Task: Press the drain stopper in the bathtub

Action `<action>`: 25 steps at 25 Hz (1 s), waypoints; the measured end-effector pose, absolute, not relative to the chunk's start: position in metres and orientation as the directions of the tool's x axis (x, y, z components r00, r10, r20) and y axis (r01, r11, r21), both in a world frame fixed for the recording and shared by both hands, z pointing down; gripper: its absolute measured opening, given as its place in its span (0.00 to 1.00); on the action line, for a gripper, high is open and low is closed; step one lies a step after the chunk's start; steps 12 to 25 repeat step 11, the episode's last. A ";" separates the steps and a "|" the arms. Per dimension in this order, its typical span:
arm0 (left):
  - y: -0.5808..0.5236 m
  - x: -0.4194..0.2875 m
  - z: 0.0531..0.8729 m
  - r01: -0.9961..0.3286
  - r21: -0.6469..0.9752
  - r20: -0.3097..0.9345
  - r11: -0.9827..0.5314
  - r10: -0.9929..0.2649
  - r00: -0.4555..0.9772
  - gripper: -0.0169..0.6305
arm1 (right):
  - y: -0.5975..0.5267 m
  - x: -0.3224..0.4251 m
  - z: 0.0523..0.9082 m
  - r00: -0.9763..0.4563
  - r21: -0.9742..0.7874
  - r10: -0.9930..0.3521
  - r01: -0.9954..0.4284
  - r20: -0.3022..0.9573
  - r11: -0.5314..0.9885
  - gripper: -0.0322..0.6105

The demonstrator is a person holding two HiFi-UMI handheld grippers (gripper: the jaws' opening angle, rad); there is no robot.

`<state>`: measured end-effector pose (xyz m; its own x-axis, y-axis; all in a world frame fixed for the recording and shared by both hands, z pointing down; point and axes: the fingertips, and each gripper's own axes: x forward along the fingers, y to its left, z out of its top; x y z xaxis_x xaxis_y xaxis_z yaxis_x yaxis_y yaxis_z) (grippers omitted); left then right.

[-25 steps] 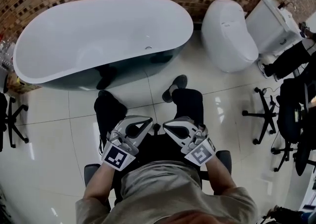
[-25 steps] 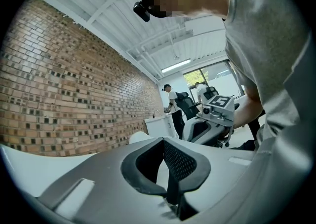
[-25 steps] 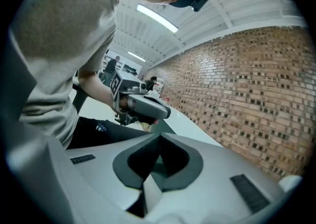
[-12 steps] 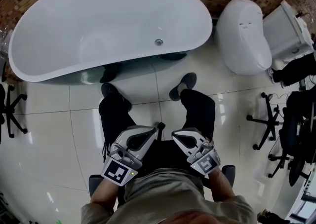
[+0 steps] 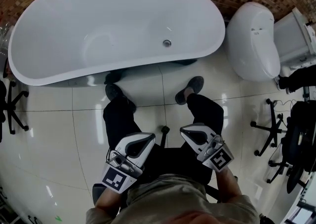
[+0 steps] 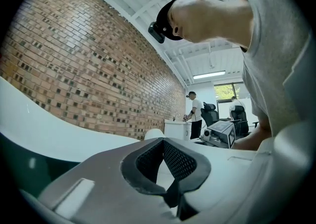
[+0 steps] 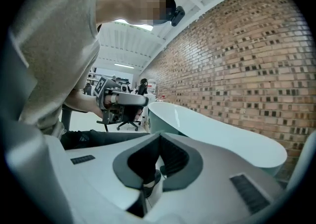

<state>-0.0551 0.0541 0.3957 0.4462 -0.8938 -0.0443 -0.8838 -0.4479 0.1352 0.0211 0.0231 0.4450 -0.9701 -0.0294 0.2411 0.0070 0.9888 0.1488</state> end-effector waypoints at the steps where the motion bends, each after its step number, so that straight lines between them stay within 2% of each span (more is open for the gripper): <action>1: 0.053 -0.056 0.396 -0.885 0.136 -0.044 -0.445 -0.895 0.443 0.04 | 0.022 0.017 0.443 -0.971 0.163 -0.019 0.021 0.239 0.986 0.05; 25: 0.055 -0.050 0.399 -0.889 0.131 -0.045 -0.440 -0.898 0.438 0.04 | 0.032 0.021 0.430 -0.974 0.208 0.008 0.056 0.226 0.976 0.05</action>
